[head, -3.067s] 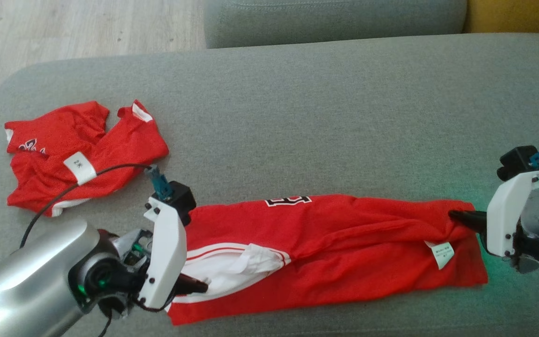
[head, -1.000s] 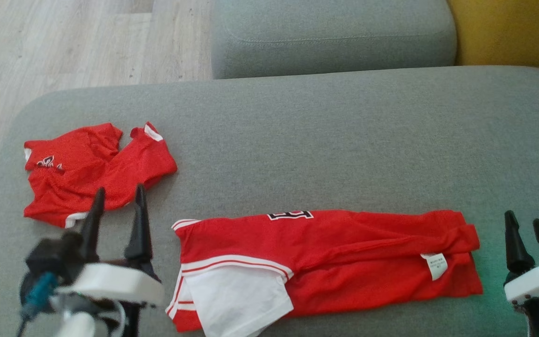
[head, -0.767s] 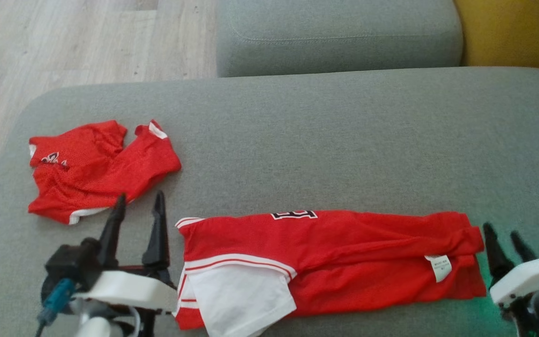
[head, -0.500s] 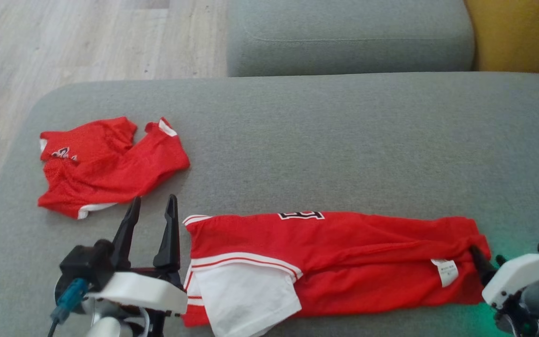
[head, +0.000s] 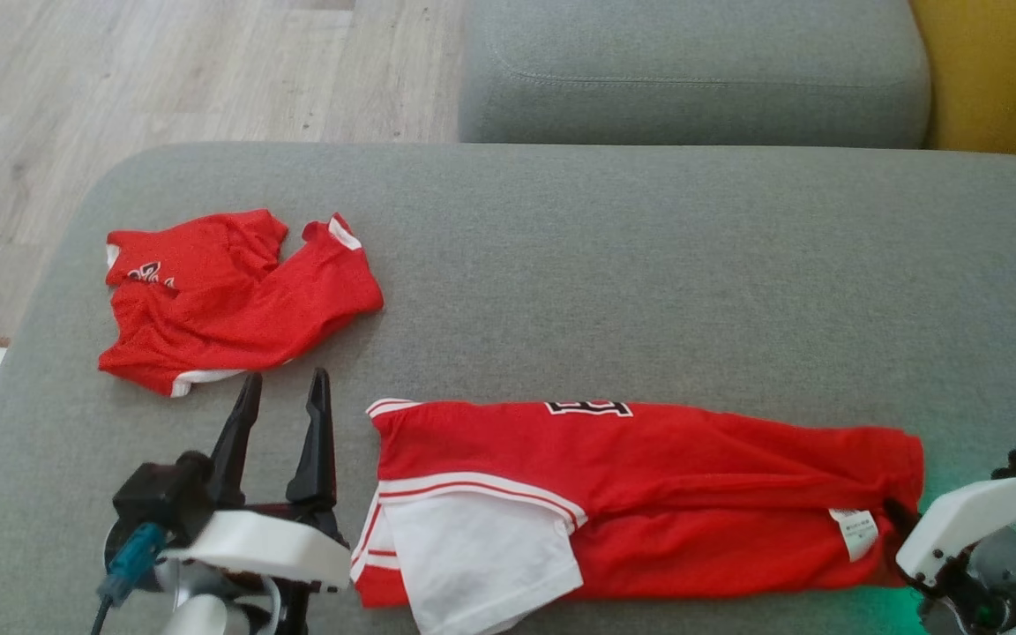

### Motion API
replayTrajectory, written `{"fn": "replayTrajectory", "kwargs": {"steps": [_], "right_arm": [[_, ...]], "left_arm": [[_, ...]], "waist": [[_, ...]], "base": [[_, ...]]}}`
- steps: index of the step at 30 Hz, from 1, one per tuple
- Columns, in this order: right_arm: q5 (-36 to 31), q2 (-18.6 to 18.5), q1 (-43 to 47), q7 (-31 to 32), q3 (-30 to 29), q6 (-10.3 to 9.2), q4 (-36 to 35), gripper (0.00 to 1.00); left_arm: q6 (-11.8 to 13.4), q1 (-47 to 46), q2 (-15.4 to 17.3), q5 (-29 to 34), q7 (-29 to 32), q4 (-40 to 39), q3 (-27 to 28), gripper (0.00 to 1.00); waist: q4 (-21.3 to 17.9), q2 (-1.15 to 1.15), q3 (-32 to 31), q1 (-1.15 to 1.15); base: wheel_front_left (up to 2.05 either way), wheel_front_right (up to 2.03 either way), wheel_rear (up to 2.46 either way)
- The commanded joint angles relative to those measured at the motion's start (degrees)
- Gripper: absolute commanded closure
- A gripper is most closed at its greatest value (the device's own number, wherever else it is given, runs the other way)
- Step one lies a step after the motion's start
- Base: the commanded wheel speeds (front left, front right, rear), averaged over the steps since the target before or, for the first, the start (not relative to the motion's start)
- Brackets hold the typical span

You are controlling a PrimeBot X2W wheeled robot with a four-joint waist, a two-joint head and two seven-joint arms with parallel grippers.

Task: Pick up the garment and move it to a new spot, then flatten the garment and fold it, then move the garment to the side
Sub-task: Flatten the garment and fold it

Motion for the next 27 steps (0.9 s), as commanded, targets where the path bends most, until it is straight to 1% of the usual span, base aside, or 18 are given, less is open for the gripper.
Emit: {"fn": "replayTrajectory", "kwargs": {"steps": [1,3,4,7,12,14,16,18,21,24,27], "right_arm": [[-1.35,1.48,0.61,-0.67,1.09,-0.04,-1.76,1.00],[-2.25,1.45,-0.33,-2.45,-0.09,-0.04,-4.35,1.00],[-2.25,1.45,-0.33,-2.45,-0.09,-0.04,-4.35,1.00],[-3.07,0.73,-1.90,-3.67,-1.92,-0.04,-8.48,1.00],[-5.83,-2.58,-4.01,-4.15,-7.53,-0.04,-14.15,1.00],[-8.32,-4.06,-4.43,-4.27,-10.10,-0.04,-15.64,1.00],[-11.05,-4.72,-4.59,-4.05,-11.94,-0.04,-17.48,1.00],[-11.65,-3.89,-4.64,-3.49,-12.65,-0.04,-20.30,1.00],[-11.52,-1.08,-3.83,-1.69,-11.19,-0.04,-26.76,1.00],[-10.28,3.28,-1.68,0.64,-7.49,-0.04,-34.93,1.00],[-7.91,6.09,1.16,3.40,-2.00,-0.04,-42.06,1.00]], "left_arm": [[-0.46,-2.27,-0.40,0.88,-0.70,-1.32,2.78,0.00],[-0.77,-2.19,-0.80,1.26,-0.70,-1.42,3.43,0.00],[-0.77,-2.19,-0.80,1.26,-0.70,-1.42,3.43,0.00],[-1.16,-1.92,-1.46,1.86,-0.70,-1.68,4.37,0.00],[-1.76,-1.08,-2.72,2.71,-0.70,-2.30,6.09,0.00],[-2.08,-0.78,-3.19,3.03,-0.70,-2.36,6.63,0.00],[-2.49,-0.56,-3.60,3.35,-0.70,-2.28,6.98,0.00],[-2.91,-0.42,-3.93,3.60,-0.70,-2.12,7.31,0.00],[-3.40,-0.18,-4.34,3.94,-0.70,-1.79,7.79,0.00],[-3.74,0.07,-4.69,4.21,-0.70,-1.36,8.14,0.00],[-4.02,0.04,-5.00,4.38,-0.70,-0.96,8.40,0.00]], "waist": [[-0.30,0.00,-0.14,0.00],[-0.72,0.00,-0.27,0.00],[-0.72,0.00,-0.27,0.00],[-1.33,0.00,-0.43,0.00],[-2.05,0.00,-0.53,0.00],[-2.08,0.00,-0.54,0.00],[-1.96,0.00,-0.58,0.00],[-1.80,0.00,-0.67,0.00],[-1.60,0.00,-0.85,0.00],[-1.36,0.00,-1.03,0.00],[-0.85,0.00,-1.06,0.00]], "base": [[0.00,0.00,0.00],[0.00,0.00,0.00],[0.00,0.00,0.00],[0.00,0.00,0.00],[0.00,0.00,0.00],[0.00,0.00,0.00],[0.00,0.00,0.00],[0.00,0.00,0.00],[0.00,0.00,0.00],[0.00,0.00,0.00],[0.00,0.00,0.00]]}}
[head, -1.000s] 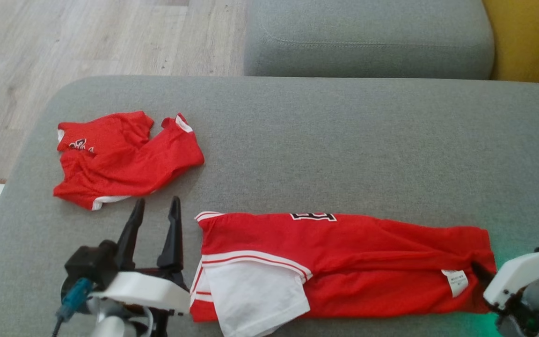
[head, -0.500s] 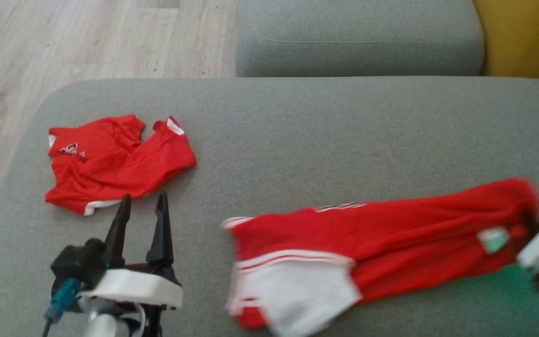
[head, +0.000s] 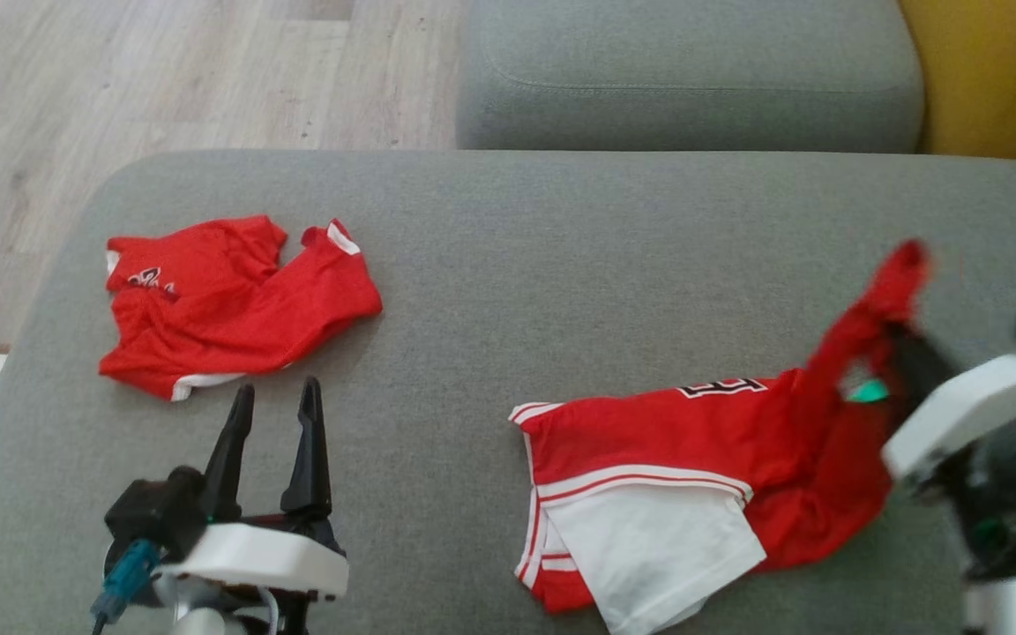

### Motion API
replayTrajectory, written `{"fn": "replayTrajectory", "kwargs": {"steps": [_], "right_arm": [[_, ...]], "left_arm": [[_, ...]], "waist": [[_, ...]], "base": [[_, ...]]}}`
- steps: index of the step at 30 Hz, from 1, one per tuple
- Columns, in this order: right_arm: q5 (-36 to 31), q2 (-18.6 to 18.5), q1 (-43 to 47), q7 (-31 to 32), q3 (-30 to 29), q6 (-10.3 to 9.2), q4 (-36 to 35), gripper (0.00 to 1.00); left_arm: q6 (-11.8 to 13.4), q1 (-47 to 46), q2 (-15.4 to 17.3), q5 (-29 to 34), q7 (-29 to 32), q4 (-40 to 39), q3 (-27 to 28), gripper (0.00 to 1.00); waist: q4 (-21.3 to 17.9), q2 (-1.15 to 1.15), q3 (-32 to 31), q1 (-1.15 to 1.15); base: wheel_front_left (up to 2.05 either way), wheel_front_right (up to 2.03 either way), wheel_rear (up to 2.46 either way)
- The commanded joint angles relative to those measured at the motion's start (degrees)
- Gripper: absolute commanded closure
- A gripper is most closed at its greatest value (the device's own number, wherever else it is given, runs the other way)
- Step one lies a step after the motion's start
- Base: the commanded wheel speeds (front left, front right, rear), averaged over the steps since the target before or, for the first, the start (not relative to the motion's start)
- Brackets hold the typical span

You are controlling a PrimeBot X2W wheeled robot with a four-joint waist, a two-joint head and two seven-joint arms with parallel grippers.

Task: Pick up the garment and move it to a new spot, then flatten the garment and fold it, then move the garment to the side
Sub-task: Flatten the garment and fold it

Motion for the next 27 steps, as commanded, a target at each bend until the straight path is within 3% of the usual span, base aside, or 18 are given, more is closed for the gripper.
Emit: {"fn": "replayTrajectory", "kwargs": {"steps": [1,4,7,10,16,27], "right_arm": [[1.14,-0.09,-0.23,0.81,3.07,-0.04,-3.86,1.00],[3.98,0.93,2.24,2.07,8.89,-0.04,-6.97,1.00],[6.78,1.20,4.10,2.29,14.79,-0.04,-5.71,1.00],[12.33,1.24,3.93,-1.06,21.40,-0.04,1.02,1.00],[16.48,1.26,0.76,-6.37,28.04,-0.04,12.75,1.00],[23.17,1.26,-5.25,-13.81,38.67,-0.04,25.52,1.00]], "left_arm": [[-0.42,-2.18,-0.14,0.65,-0.70,-1.61,2.61,0.00],[-0.88,-2.50,-0.42,0.81,-0.70,-1.12,2.66,0.00],[-1.20,-2.78,-0.68,0.93,-0.70,-0.72,2.80,0.00],[-1.68,-3.08,-0.93,1.05,-0.70,0.05,3.08,0.00],[-2.36,-3.51,-1.20,1.20,-0.70,1.27,3.79,0.00],[-2.66,-3.83,-1.77,1.46,-0.70,2.30,3.96,0.00]], "waist": [[0.33,0.00,0.02,0.00],[1.19,0.00,0.12,0.00],[2.18,0.00,0.32,0.00],[3.54,0.00,0.55,0.00],[5.09,0.00,0.87,0.00],[5.73,0.00,1.23,0.00]], "base": [[0.00,0.00,0.00],[0.00,0.00,0.00],[0.00,0.00,0.00],[0.00,0.00,0.00],[0.00,0.00,0.00],[0.00,0.00,0.00]]}}
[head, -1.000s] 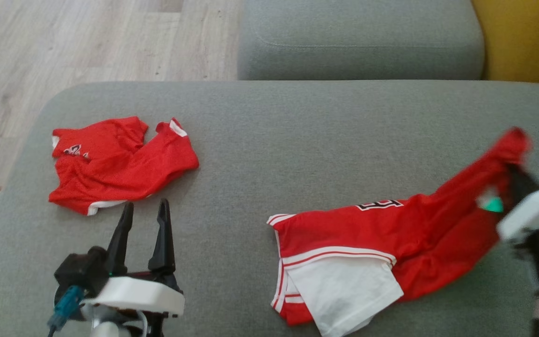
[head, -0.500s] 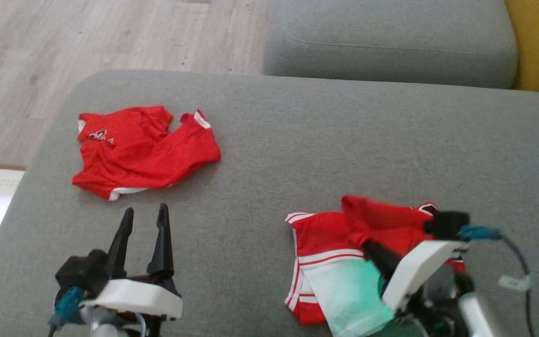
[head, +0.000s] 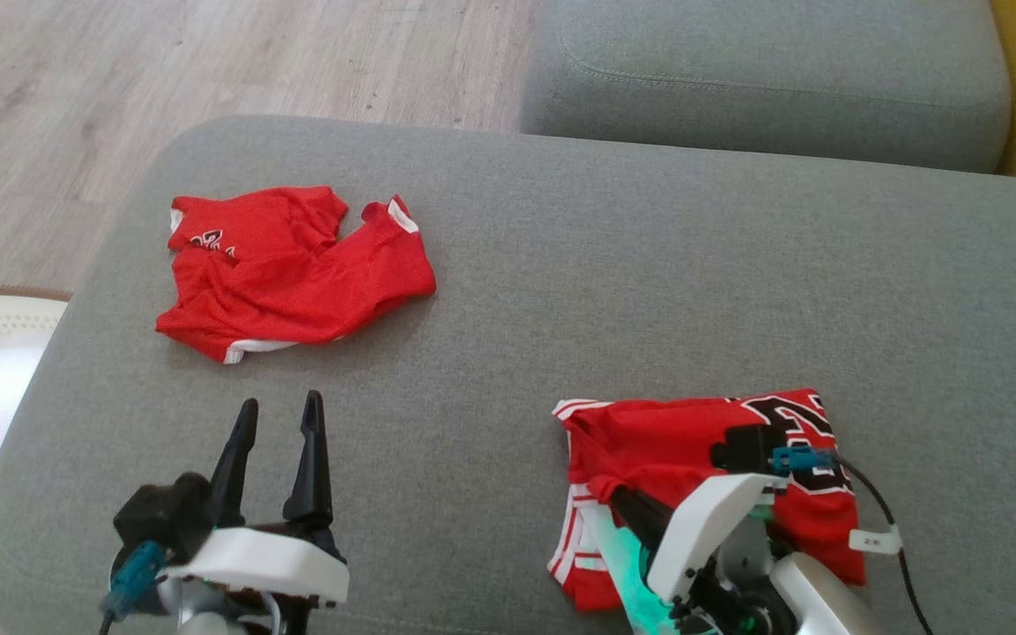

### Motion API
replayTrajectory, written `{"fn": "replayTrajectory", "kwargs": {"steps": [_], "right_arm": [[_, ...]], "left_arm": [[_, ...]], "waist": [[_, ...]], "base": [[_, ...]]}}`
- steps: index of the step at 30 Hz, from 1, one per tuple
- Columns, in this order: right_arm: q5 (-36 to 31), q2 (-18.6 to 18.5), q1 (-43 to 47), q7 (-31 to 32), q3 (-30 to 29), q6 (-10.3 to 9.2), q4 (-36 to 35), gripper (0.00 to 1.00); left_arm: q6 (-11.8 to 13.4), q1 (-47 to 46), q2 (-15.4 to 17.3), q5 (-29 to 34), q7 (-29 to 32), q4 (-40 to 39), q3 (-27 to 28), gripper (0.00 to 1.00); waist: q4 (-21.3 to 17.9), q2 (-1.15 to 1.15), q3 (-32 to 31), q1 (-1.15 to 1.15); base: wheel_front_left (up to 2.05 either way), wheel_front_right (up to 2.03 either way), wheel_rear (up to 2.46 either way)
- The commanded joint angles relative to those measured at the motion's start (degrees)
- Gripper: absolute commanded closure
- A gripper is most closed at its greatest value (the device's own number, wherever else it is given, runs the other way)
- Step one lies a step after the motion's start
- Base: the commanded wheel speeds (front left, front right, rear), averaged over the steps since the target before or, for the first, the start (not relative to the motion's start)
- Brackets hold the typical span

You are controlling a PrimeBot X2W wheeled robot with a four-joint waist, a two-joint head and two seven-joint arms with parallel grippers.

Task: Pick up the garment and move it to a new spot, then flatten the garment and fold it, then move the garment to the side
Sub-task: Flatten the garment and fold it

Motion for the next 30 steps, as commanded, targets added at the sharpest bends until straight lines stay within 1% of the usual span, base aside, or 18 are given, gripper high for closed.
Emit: {"fn": "replayTrajectory", "kwargs": {"steps": [1,2,3,4,5,8,12,15,18,20,22,25,28,30], "right_arm": [[1.02,-0.10,-3.53,-1.23,2.03,-0.04,-0.92,1.00],[1.87,-0.10,-3.90,-1.75,2.67,-0.04,-0.28,1.00],[2.48,-0.10,-4.27,-2.30,3.31,-0.04,0.45,0.96],[3.10,-0.10,-4.61,-2.79,3.99,-0.04,1.11,0.55],[4.07,-0.10,-4.90,-3.35,4.65,-0.04,1.48,0.00],[8.37,-0.10,-5.46,-4.98,6.51,-0.04,1.12,0.00],[13.44,-0.10,-5.65,-6.64,6.85,-0.04,-2.36,0.00],[15.54,-0.37,-5.37,-6.91,4.11,-0.04,-7.56,0.00],[16.21,-3.10,-4.74,-7.21,-0.56,-0.04,-14.59,0.00],[14.11,-6.32,-4.35,-7.79,-3.72,-0.04,-19.23,0.00],[9.66,-10.05,-3.89,-9.01,-6.95,-0.04,-23.08,0.00],[3.82,-13.68,-2.48,-11.23,-11.95,-0.04,-27.34,0.00],[-4.99,-17.37,0.07,-14.81,-16.25,-0.04,-29.26,0.00],[-10.67,-18.02,2.33,-17.25,-19.12,-0.04,-28.98,0.00]], "left_arm": [[-0.38,-3.61,-0.19,0.46,-0.70,-1.79,2.32,0.00],[-0.38,-3.62,-0.22,0.49,-0.70,-1.76,2.39,0.00],[-0.38,-3.61,-0.24,0.52,-0.70,-1.73,2.46,0.00],[-0.37,-3.58,-0.27,0.55,-0.70,-1.69,2.52,0.00],[-0.38,-3.57,-0.29,0.57,-0.70,-1.67,2.59,0.00],[-0.46,-3.46,-0.34,0.59,-0.70,-1.57,2.84,0.00],[-0.51,-3.15,-0.39,0.56,-0.70,-1.57,3.49,0.00],[-0.43,-2.65,-0.41,0.59,-0.70,-1.90,4.32,0.00],[-0.29,-2.18,-0.44,0.70,-0.70,-2.54,5.08,0.00],[-0.27,-1.94,-0.46,0.76,-0.70,-3.22,5.56,0.00],[-0.28,-1.80,-0.49,0.84,-0.70,-4.31,6.18,0.00],[-0.39,-1.62,-0.54,0.93,-0.70,-5.60,6.99,0.00],[-0.58,-1.77,-0.57,1.20,-0.70,-6.48,7.53,0.00],[-0.53,-1.78,-0.59,1.61,-0.70,-7.21,7.74,0.00]], "waist": [[-0.06,0.00,0.04,0.00],[-0.09,0.00,0.02,0.00],[-0.12,0.00,-0.03,0.00],[-0.17,0.00,-0.07,0.00],[-0.23,0.00,-0.09,0.00],[-0.54,0.00,-0.41,0.00],[-1.24,0.00,-1.02,0.00],[-2.31,0.00,-1.40,0.00],[-3.60,0.00,-1.79,0.00],[-4.49,0.00,-2.02,0.00],[-5.35,0.00,-2.09,0.00],[-6.48,0.00,-1.98,0.00],[-7.19,0.00,-1.74,0.00],[-7.52,0.00,-1.58,0.00]], "base": [[0.00,0.00,0.00],[0.00,0.00,0.00],[0.00,0.00,0.00],[0.00,0.00,0.00],[0.00,0.00,0.00],[0.00,0.00,0.00],[0.00,0.00,0.00],[0.00,0.00,0.00],[0.00,0.00,0.00],[0.00,0.00,0.00],[0.00,0.00,0.00],[0.00,0.00,0.00],[0.00,0.00,0.00],[0.00,0.00,0.00]]}}
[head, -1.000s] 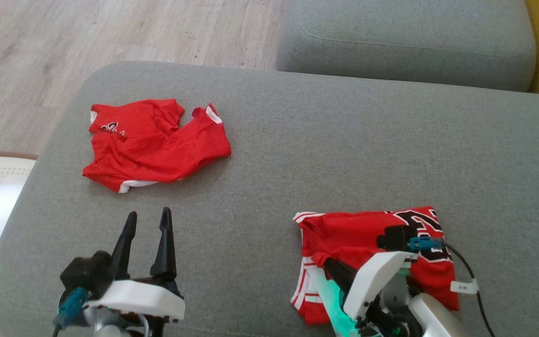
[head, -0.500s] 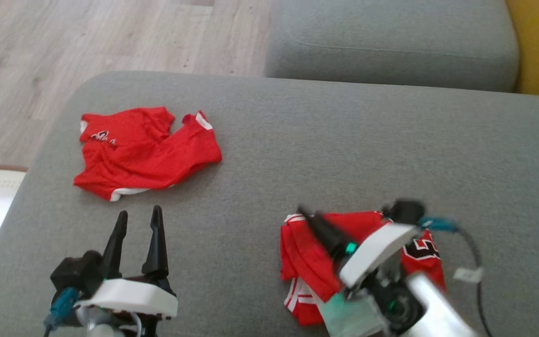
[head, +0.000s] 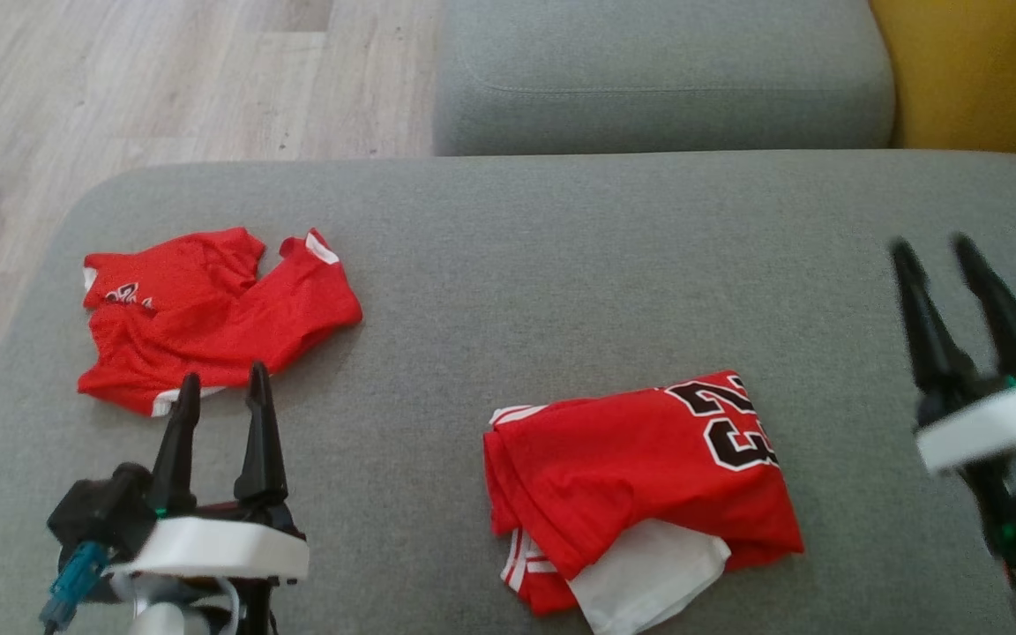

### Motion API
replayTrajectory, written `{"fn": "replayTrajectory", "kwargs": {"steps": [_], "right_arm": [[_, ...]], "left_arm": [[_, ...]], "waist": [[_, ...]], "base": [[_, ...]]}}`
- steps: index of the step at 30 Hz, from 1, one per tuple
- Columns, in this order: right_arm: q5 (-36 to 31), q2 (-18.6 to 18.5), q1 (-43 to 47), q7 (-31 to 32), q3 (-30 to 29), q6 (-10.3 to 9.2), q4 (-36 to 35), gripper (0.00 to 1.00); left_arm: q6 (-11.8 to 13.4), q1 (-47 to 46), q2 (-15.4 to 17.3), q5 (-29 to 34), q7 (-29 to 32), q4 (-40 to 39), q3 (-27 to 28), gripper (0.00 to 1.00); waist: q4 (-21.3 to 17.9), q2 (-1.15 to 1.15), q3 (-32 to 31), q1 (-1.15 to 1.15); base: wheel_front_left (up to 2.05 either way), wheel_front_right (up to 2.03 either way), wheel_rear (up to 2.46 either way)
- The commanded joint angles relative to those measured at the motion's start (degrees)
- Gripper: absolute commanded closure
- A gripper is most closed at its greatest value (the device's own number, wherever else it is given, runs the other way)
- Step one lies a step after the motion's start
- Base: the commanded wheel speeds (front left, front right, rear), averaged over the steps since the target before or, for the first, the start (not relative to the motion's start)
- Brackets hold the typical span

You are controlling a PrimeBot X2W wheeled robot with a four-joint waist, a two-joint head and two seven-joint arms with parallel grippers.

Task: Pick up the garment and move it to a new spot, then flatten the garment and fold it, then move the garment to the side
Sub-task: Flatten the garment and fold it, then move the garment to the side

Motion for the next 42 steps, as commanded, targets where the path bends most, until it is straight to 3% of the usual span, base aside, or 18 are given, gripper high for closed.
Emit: {"fn": "replayTrajectory", "kwargs": {"steps": [1,7,11,19,26,33,34,35,36,42], "right_arm": [[-3.24,-0.62,1.02,-1.59,-0.89,-0.04,-1.11,0.00],[-7.86,3.56,4.82,-2.27,-3.61,-0.04,2.59,0.00],[-10.35,3.72,4.27,-1.17,-3.13,-0.04,4.15,0.00],[-17.71,4.45,-0.76,7.47,0.42,-0.04,14.37,0.00],[-16.59,6.21,-2.67,17.81,3.08,-0.04,23.98,0.00],[-13.73,5.88,-3.36,24.03,5.77,-0.04,27.80,0.00],[-13.27,5.73,-3.63,24.08,6.23,-0.04,27.96,0.33],[-12.86,5.50,-3.96,23.72,6.73,-0.04,27.91,0.75],[-12.57,5.24,-4.39,23.04,6.96,-0.04,27.77,1.00],[-13.15,3.46,-9.30,17.75,8.69,-0.04,24.42,1.00]], "left_arm": [[-0.01,-2.17,-0.18,0.78,-0.69,-2.68,2.35,0.00],[0.74,-2.26,-0.20,1.30,-0.69,-3.64,1.88,0.00],[0.94,-2.52,-0.20,1.96,-0.69,-3.92,1.37,0.00],[1.74,-2.75,-0.21,5.81,-0.69,-2.56,0.05,0.00],[2.15,-3.84,-0.21,6.53,-0.69,-1.16,-1.50,0.00],[2.21,-4.48,-0.21,5.94,-0.69,-0.09,-2.13,0.00],[2.19,-4.52,-0.21,5.84,-0.69,0.01,-2.13,0.00],[2.17,-4.56,-0.21,5.77,-0.69,0.11,-2.10,0.00],[2.16,-4.57,-0.21,5.71,-0.69,0.19,-2.01,0.00],[2.13,-4.34,-0.21,5.29,-0.69,0.55,-1.58,0.00]], "waist": [[-0.31,0.00,0.20,0.00],[-0.84,0.00,0.77,0.00],[-0.70,0.00,1.04,0.00],[1.92,0.00,1.86,0.00],[5.73,0.00,2.81,0.00],[7.87,0.00,3.34,0.00],[7.97,0.00,3.37,0.00],[8.01,0.00,3.37,0.00],[7.98,0.00,3.34,0.00],[5.23,0.00,2.55,0.00]], "base": [[0.00,0.00,0.00],[0.00,0.00,0.00],[0.00,0.00,0.00],[0.00,0.00,0.00],[0.00,0.00,0.00],[0.00,0.00,0.00],[0.00,0.00,0.00],[0.00,0.00,0.00],[0.00,0.00,0.00],[0.00,0.00,0.00]]}}
